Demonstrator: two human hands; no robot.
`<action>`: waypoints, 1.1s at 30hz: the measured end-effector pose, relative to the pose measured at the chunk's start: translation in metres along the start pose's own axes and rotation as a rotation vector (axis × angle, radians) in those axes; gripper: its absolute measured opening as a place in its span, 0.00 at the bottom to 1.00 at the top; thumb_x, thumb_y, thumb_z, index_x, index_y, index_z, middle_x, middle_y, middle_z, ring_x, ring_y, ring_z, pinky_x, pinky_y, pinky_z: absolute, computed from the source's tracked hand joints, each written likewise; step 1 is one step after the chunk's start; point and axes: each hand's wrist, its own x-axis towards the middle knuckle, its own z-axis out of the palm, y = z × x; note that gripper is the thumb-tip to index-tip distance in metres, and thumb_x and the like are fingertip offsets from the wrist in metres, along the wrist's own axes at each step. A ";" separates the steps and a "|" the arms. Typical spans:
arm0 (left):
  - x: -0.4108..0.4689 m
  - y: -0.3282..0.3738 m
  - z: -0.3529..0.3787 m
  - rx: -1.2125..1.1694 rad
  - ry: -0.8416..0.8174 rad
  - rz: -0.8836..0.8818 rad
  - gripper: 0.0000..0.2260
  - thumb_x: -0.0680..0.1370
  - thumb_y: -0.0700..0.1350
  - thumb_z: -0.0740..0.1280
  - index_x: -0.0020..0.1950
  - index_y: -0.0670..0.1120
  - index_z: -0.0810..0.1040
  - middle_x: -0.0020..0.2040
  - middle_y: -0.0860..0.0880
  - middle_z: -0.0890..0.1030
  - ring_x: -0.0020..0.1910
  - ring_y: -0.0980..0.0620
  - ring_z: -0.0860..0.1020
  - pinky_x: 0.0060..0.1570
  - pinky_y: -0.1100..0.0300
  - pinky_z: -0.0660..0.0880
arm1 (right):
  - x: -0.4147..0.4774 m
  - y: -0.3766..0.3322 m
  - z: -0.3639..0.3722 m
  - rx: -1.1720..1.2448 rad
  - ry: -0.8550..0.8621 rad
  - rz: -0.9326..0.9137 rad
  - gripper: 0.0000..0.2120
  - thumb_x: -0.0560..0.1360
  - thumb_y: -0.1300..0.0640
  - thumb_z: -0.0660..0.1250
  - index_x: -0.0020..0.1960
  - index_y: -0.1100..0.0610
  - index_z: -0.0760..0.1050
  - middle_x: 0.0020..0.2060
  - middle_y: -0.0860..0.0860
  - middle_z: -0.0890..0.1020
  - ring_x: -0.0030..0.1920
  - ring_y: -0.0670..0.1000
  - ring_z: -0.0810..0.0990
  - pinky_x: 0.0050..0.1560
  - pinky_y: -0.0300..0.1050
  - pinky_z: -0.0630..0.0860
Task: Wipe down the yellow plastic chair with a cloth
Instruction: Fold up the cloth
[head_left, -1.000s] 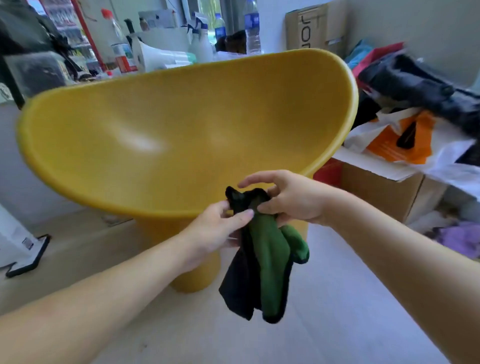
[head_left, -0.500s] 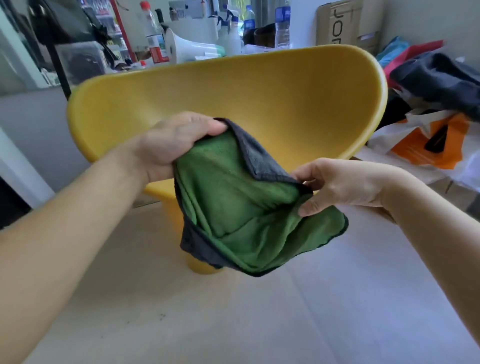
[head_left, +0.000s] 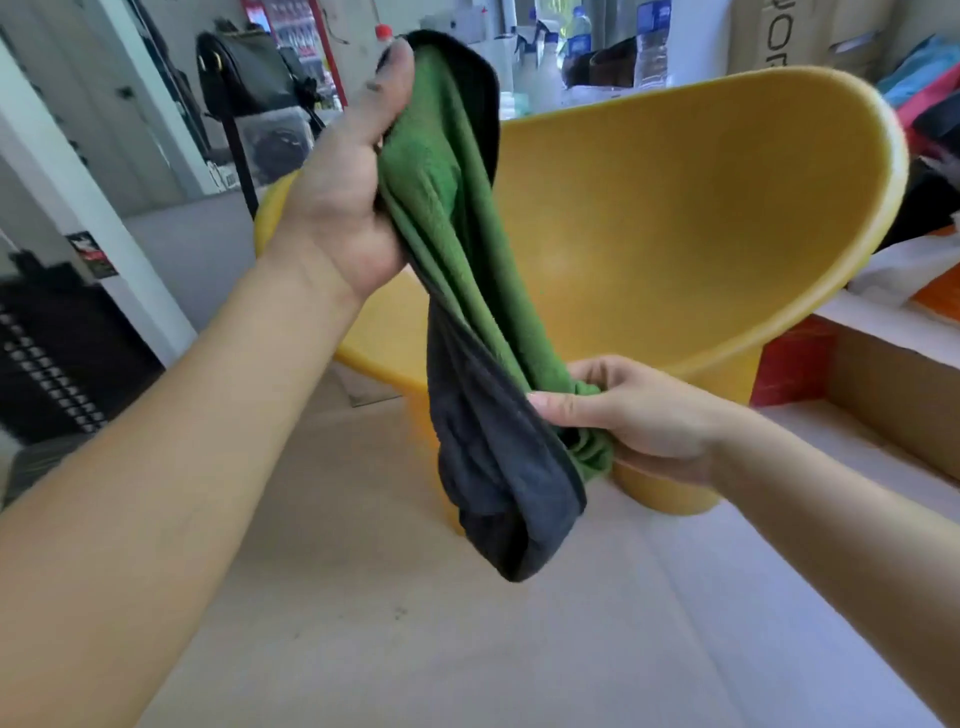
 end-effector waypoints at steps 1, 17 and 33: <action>-0.001 0.000 -0.016 0.075 0.017 -0.009 0.20 0.79 0.42 0.62 0.69 0.38 0.68 0.61 0.37 0.74 0.57 0.41 0.75 0.60 0.46 0.75 | -0.004 -0.012 0.000 -0.019 0.013 -0.028 0.16 0.72 0.55 0.72 0.53 0.66 0.80 0.50 0.61 0.83 0.49 0.57 0.82 0.54 0.50 0.78; 0.011 -0.009 -0.094 1.501 -0.206 -0.287 0.13 0.67 0.59 0.74 0.39 0.50 0.80 0.31 0.49 0.79 0.31 0.55 0.77 0.34 0.58 0.72 | 0.002 -0.076 -0.019 -0.459 0.521 -0.004 0.17 0.72 0.47 0.70 0.40 0.62 0.83 0.39 0.60 0.85 0.44 0.63 0.84 0.53 0.62 0.79; -0.108 0.033 -0.037 0.052 0.410 -0.859 0.33 0.54 0.48 0.77 0.58 0.52 0.74 0.50 0.40 0.81 0.44 0.45 0.80 0.42 0.56 0.79 | 0.074 -0.270 0.081 0.336 0.661 0.356 0.24 0.70 0.48 0.65 0.47 0.71 0.79 0.45 0.67 0.83 0.47 0.64 0.84 0.47 0.55 0.82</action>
